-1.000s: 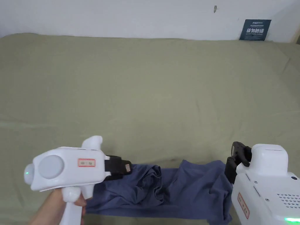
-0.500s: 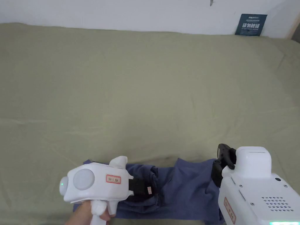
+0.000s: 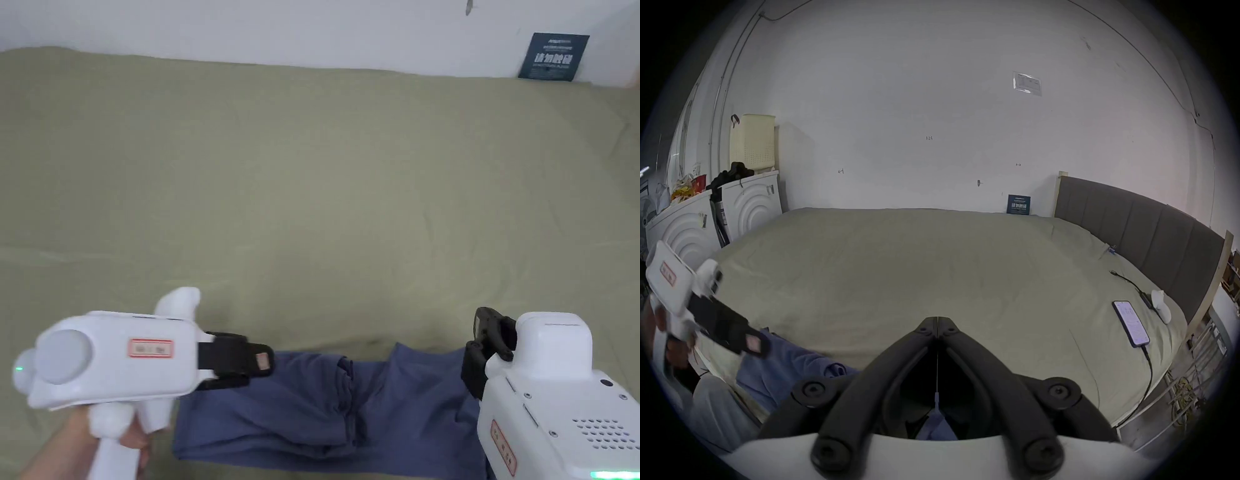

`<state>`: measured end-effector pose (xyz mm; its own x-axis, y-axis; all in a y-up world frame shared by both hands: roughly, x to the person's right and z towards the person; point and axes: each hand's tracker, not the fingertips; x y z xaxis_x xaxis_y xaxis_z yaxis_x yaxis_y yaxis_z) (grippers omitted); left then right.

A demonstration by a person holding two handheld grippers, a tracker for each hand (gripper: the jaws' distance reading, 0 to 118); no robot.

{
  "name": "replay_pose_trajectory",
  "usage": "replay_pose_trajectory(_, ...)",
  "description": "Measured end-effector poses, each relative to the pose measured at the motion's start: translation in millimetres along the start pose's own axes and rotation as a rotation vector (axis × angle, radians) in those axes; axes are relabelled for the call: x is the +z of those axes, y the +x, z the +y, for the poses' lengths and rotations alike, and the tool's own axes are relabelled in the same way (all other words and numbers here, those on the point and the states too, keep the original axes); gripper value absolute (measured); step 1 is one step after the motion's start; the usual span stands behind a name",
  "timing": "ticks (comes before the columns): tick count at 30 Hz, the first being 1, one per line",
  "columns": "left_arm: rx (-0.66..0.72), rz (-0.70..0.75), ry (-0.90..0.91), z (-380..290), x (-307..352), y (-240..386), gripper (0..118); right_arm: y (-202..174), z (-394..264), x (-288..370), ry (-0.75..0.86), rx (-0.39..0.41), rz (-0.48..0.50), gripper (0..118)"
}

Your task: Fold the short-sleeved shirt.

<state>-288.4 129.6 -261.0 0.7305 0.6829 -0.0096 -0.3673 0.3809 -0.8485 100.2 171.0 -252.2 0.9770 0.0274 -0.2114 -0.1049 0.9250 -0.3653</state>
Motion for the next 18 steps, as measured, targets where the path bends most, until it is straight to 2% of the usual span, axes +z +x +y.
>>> replay_pose_trajectory(3, 0.051, 0.085, 0.006, 2, 25, -36, 0, -7, 2, 0, 0.003, 0.003, 0.012, 0)
replay_pose_trajectory(7, 0.075, 0.109, -0.05, -3, 26, -68, 0, -14, 2, 1, 0.017, 0.017, 0.01, 0)
replay_pose_trajectory(9, 0.097, 0.076, -0.068, -4, 24, -77, 1, -15, 2, 0, 0.017, 0.02, 0.011, 0)
replay_pose_trajectory(10, 0.11, 0.013, -0.075, -4, 20, -79, 11, -15, 2, 0, 0.017, 0.02, 0.011, 0)
replay_pose_trajectory(11, 0.12, -0.021, -0.087, -3, 18, -81, 43, -15, 2, 0, 0.014, 0.022, 0.012, 0)
replay_pose_trajectory(12, 0.127, -0.053, -0.095, -4, 13, -83, 85, -16, 2, 0, 0.011, 0.028, 0.01, 0)
replay_pose_trajectory(13, 0.118, -0.042, -0.122, -4, 5, -83, 118, -16, 2, 0, 0.011, 0.034, 0.007, 0)
replay_pose_trajectory(14, 0.116, -0.009, -0.08, -9, 10, -82, 116, -16, 2, 0, 0.009, 0.036, 0.008, 0)
replay_pose_trajectory(18, 0.197, -0.144, -0.105, 3, -7, -91, 114, -15, 2, 1, 0.0, 0.045, -0.005, 0)
